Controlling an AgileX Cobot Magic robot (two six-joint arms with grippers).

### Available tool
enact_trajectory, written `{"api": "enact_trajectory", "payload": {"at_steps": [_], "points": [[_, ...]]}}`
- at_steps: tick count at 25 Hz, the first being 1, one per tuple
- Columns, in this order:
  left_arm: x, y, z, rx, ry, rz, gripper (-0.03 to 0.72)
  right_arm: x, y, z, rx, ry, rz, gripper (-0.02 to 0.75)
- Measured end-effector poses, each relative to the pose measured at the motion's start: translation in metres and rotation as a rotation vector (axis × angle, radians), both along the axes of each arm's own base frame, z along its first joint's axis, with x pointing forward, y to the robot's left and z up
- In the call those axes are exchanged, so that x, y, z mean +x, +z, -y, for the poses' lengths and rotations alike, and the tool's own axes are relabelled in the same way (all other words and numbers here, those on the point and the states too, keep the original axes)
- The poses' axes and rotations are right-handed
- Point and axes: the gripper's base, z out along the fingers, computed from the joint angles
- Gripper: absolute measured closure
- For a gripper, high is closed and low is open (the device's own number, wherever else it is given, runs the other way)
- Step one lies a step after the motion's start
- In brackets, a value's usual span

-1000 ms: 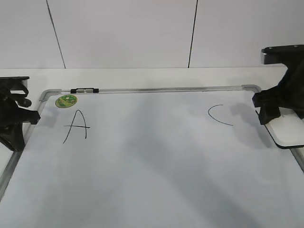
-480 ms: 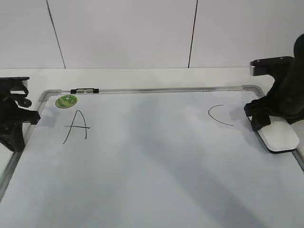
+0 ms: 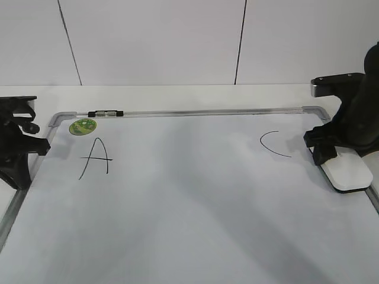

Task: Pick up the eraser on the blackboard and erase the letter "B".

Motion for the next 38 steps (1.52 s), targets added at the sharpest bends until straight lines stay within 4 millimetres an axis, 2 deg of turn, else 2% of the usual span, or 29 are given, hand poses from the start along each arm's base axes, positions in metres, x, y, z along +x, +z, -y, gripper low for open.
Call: {"api": "enact_trajectory", "payload": {"at_steps": [26, 38], "points": [[-0.0005, 0.0, 0.0001, -0.001, -0.002, -0.005, 0.667, -0.0003, -0.0001, 0.0001, -0.001, -0.001, -0.003, 0.197], [-0.0009, 0.0001, 0.0001, -0.002, -0.002, -0.01, 0.667, -0.0016, -0.0025, 0.0005, -0.005, -0.005, -0.027, 0.167]]}}
